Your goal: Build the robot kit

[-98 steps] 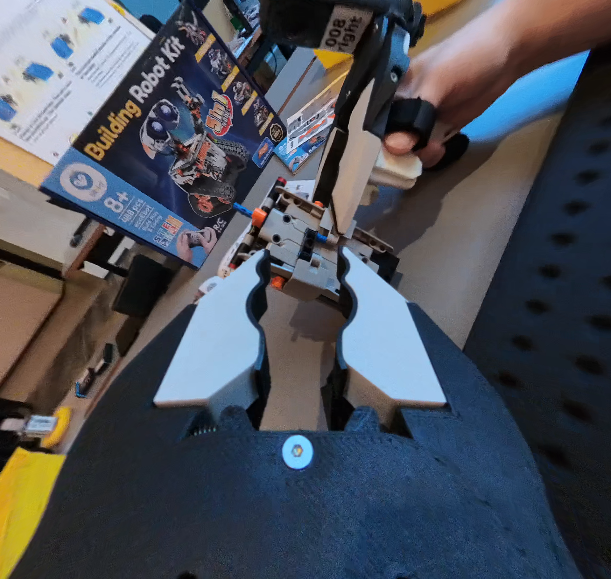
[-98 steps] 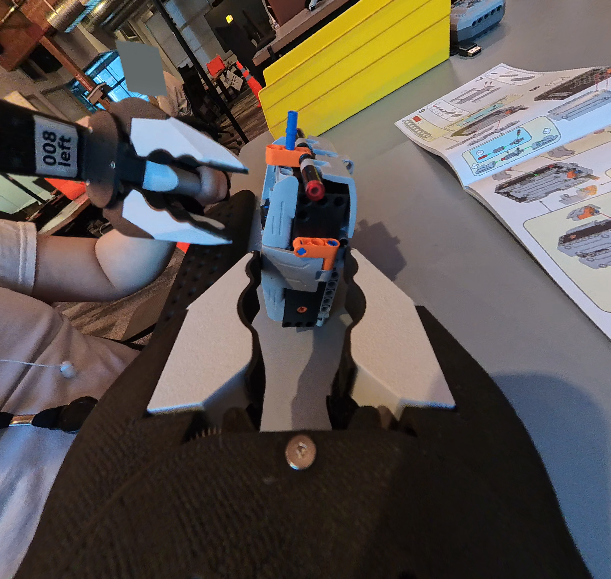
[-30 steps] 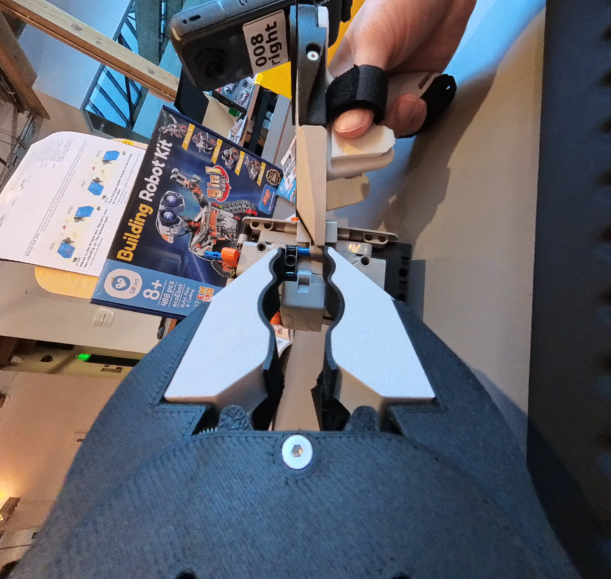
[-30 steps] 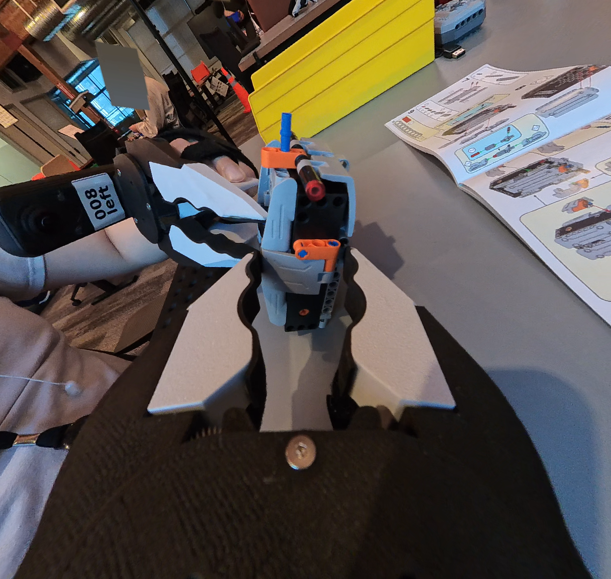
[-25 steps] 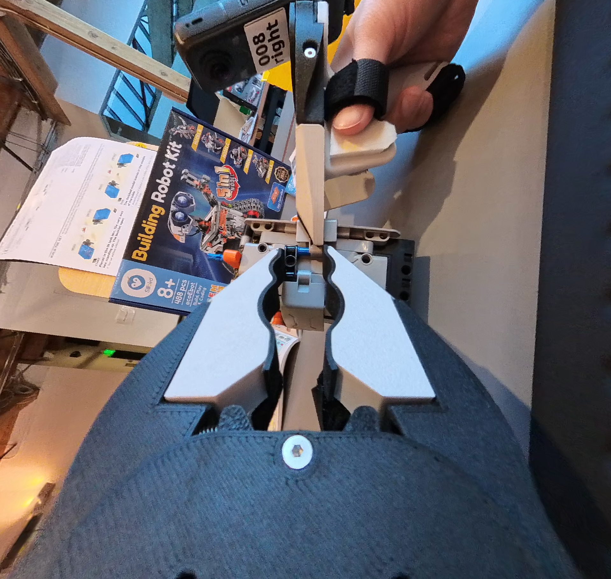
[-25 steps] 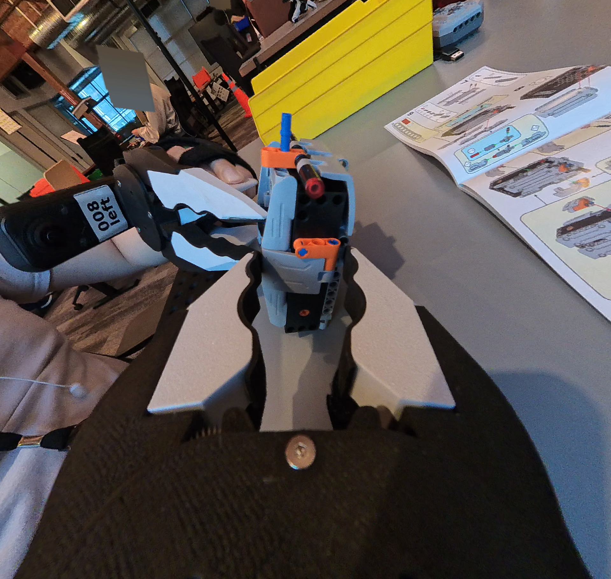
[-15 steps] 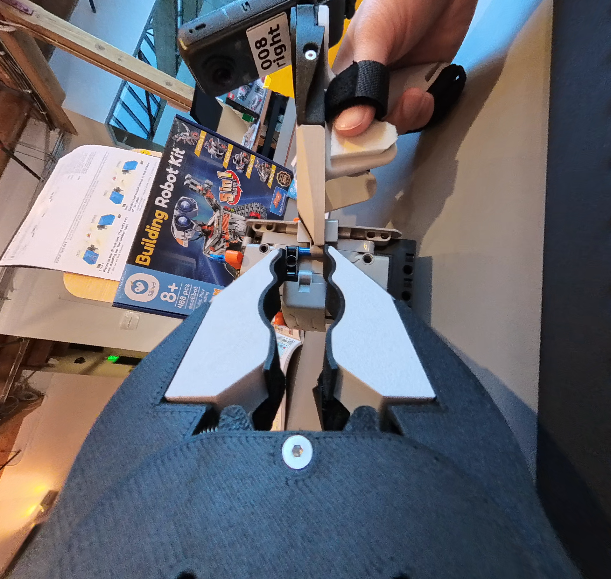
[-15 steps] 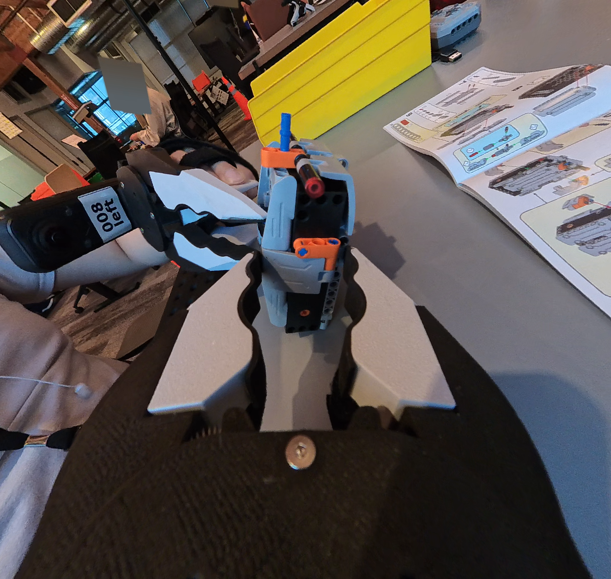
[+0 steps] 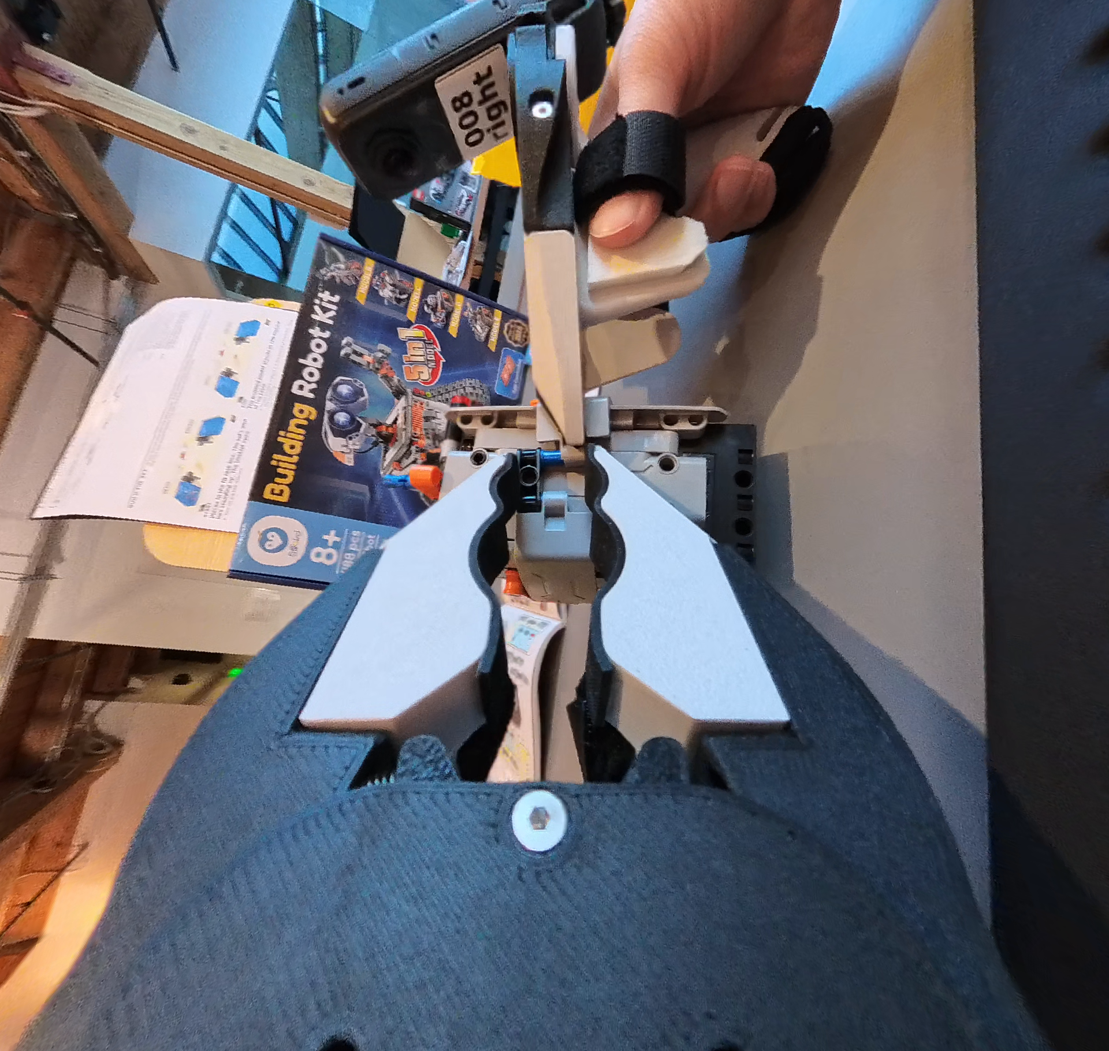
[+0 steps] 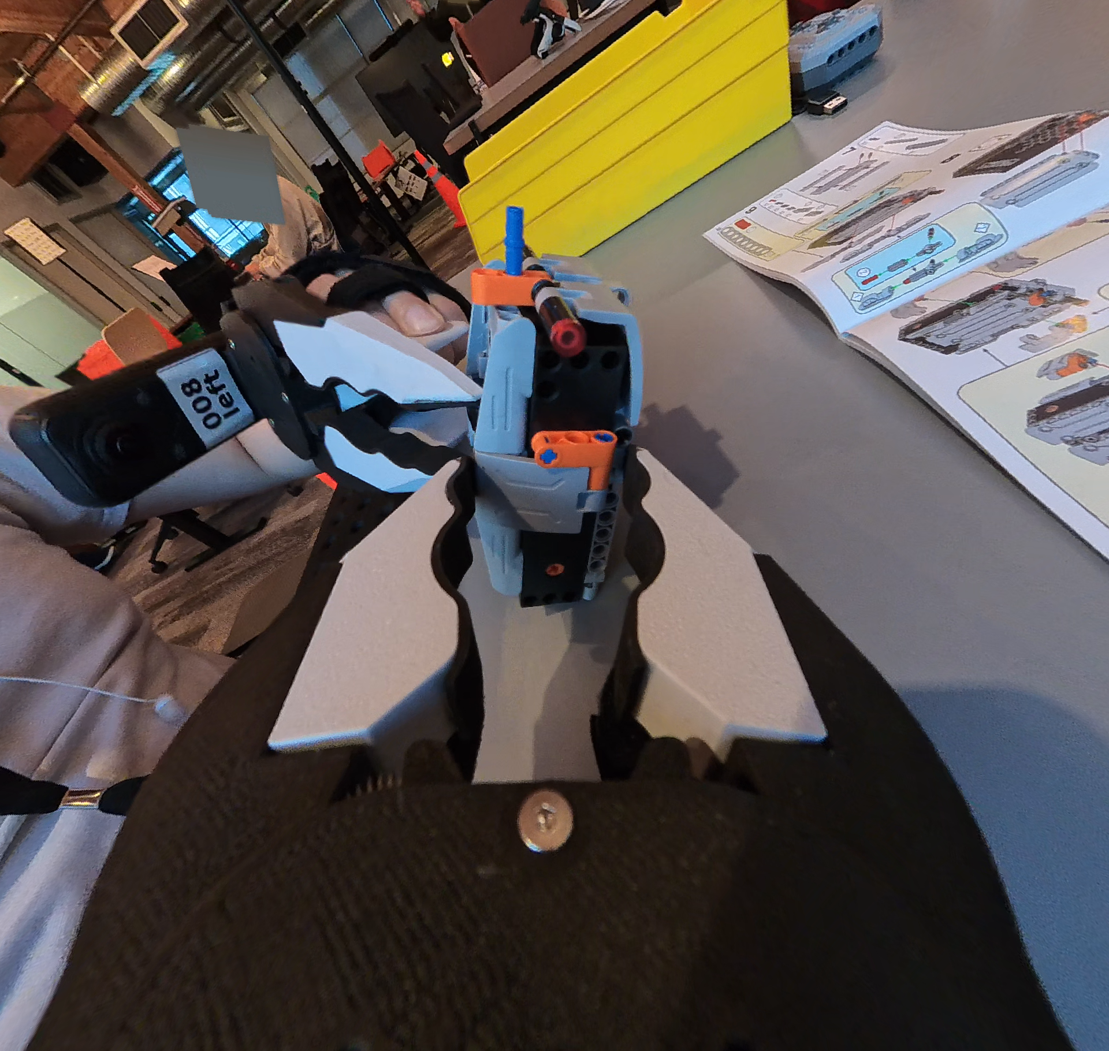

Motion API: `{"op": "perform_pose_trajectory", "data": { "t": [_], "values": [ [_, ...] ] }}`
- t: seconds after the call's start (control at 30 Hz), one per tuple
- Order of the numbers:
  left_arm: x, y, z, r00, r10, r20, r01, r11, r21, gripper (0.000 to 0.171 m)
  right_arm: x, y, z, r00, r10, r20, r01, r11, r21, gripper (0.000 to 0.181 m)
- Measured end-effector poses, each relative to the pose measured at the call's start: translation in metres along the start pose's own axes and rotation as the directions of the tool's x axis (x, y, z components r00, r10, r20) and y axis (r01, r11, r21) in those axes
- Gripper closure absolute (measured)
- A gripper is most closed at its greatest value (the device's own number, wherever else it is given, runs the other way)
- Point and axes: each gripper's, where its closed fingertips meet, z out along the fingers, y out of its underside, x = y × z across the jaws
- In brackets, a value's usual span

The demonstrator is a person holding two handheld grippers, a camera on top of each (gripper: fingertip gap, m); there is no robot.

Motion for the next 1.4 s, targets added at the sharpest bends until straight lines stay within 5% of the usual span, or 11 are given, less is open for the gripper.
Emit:
{"op": "perform_pose_trajectory", "data": {
  "t": [0.57, 0.9, 1.3, 1.4],
  "values": [
    [-0.001, 0.001, 0.001, 0.987, -0.154, -0.045, 0.155, 0.988, 0.006, 0.151, 0.0, 0.0, 0.001, 1.0, -0.01, -0.021, 0.01, 1.0, -0.003, 0.131],
    [-0.001, 0.001, 0.003, 0.994, -0.074, -0.076, 0.071, 0.997, -0.036, 0.151, 0.001, -0.001, 0.001, 1.0, 0.009, -0.01, -0.009, 1.0, 0.001, 0.132],
    [-0.004, 0.004, 0.003, 0.991, -0.131, -0.042, 0.131, 0.991, -0.005, 0.151, 0.004, -0.002, 0.002, 0.999, 0.052, -0.001, -0.052, 0.999, 0.014, 0.132],
    [-0.018, 0.005, -0.006, 0.944, -0.33, -0.024, 0.33, 0.944, 0.003, 0.116, 0.004, -0.001, 0.002, 0.998, 0.067, -0.001, -0.067, 0.998, 0.015, 0.131]
  ]
}}
